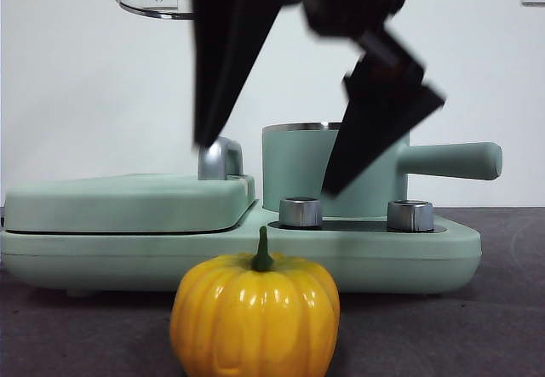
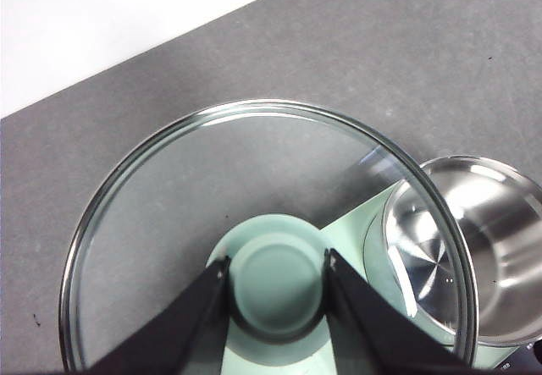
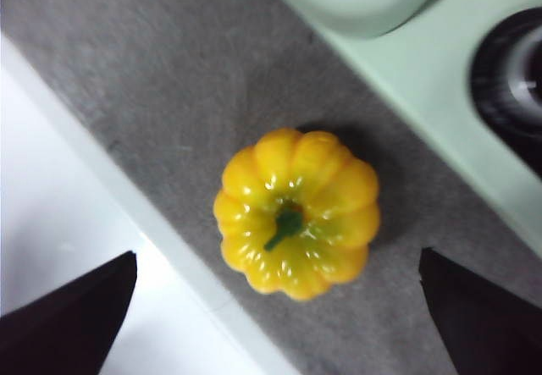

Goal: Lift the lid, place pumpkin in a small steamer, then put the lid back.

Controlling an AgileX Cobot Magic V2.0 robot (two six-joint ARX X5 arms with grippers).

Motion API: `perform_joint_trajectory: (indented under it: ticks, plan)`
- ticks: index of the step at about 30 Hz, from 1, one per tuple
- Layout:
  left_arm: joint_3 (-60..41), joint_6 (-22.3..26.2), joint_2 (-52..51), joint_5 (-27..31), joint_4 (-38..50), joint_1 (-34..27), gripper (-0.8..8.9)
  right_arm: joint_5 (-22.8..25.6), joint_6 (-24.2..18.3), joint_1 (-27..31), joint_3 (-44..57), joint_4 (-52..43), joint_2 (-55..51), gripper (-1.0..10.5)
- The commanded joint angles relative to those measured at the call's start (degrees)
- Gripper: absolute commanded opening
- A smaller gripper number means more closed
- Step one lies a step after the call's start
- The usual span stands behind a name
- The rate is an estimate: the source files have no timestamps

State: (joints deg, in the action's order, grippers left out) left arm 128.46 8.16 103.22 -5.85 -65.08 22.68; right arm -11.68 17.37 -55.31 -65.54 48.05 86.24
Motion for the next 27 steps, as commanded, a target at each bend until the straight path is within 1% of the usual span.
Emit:
perform_joint_trajectory:
  ticks: [1,12,27]
  plan:
    - [2.27,-0.11,0.09,0.04,1.18,0.15,0.49,0.39,0.57,-1.2,-0.96,-1.62,3.82,5.5]
    - [2.19,-0.11,0.09,0.04,1.18,-0.35,0.49,1.14,0.24,-1.6,-0.96,-3.43,11.69,5.5]
    - [2.16,-0.37,0.11,0.04,1.18,-0.59,0.49,1.25,0.22,-2.38,-0.9,-5.62,13.68,5.5]
